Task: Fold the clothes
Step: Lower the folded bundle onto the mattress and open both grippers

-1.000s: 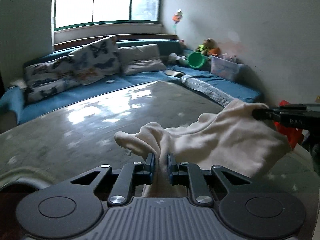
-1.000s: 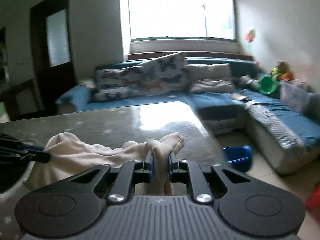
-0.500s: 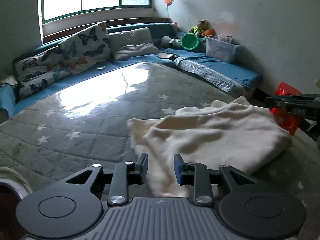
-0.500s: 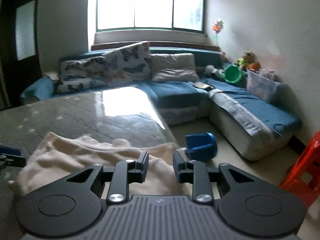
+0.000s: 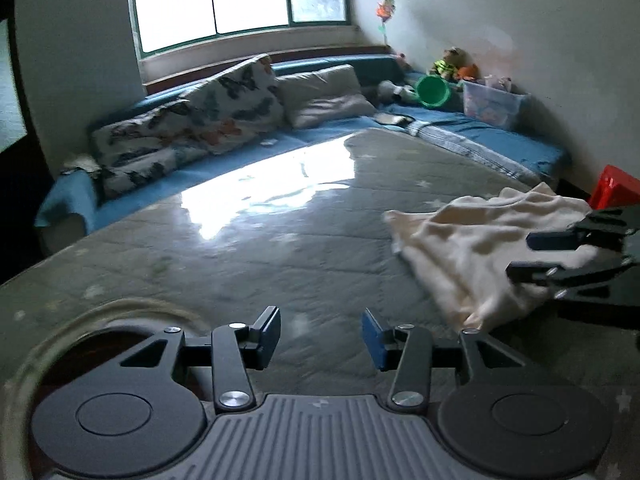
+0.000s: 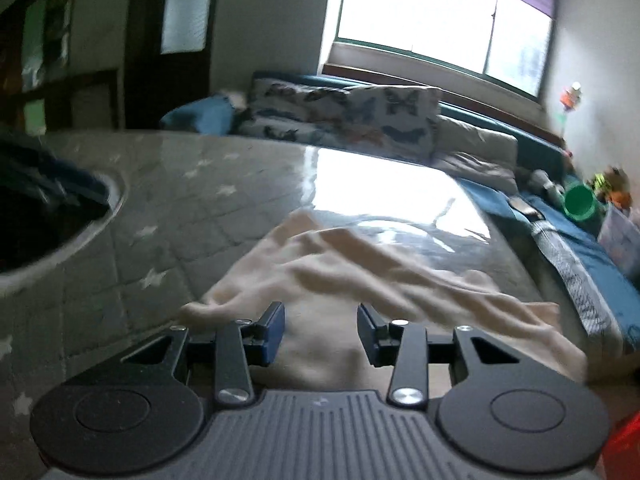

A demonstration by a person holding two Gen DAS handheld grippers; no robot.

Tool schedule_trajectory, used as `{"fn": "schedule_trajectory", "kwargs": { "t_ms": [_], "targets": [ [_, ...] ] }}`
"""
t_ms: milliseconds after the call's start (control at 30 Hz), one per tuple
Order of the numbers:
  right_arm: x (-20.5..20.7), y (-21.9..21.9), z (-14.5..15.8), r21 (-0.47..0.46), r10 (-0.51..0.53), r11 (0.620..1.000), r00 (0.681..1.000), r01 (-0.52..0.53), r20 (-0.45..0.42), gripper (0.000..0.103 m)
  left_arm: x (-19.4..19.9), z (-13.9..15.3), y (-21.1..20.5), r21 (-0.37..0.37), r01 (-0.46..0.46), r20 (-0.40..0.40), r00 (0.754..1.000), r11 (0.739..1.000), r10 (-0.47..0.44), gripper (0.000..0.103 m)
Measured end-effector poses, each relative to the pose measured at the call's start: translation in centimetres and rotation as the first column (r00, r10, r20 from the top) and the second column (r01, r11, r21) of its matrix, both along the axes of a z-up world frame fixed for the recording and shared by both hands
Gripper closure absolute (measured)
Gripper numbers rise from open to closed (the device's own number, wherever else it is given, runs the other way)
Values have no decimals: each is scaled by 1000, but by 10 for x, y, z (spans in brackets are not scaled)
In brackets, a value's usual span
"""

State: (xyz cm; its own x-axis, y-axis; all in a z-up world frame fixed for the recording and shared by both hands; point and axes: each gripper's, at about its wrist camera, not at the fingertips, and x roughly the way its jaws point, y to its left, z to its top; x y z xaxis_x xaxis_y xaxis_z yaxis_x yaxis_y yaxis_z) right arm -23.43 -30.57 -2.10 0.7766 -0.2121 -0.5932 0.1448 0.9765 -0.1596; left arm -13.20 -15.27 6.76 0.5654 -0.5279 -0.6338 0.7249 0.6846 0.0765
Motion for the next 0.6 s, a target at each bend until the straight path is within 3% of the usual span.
{"fn": "schedule_trajectory", "kwargs": {
  "t_ms": [133, 300, 433, 500, 600],
  "targets": [
    [1, 26, 0, -117, 34, 992, 999, -36, -16, 63, -4, 2, 42, -19, -50, 4, 999, 999, 51, 54],
    [15, 16, 22, -31, 16, 999, 1000, -15, 21, 63, -9, -1, 85, -29, -125, 1, 992, 992, 125, 54],
    [42, 4, 15, 14, -24, 1000, 1000, 24, -12, 63, -14, -7, 120, -24, -202, 15, 979, 979, 202, 54],
    [45, 1, 10, 28, -41, 999, 999, 42, -30, 63, -17, -11, 140, -24, -245, 12, 969, 969, 246, 49],
    [35, 7, 19, 35, -35, 999, 999, 35, 16, 58, -20, -16, 169, -23, -311, 27, 950, 950, 312, 45]
  ]
}}
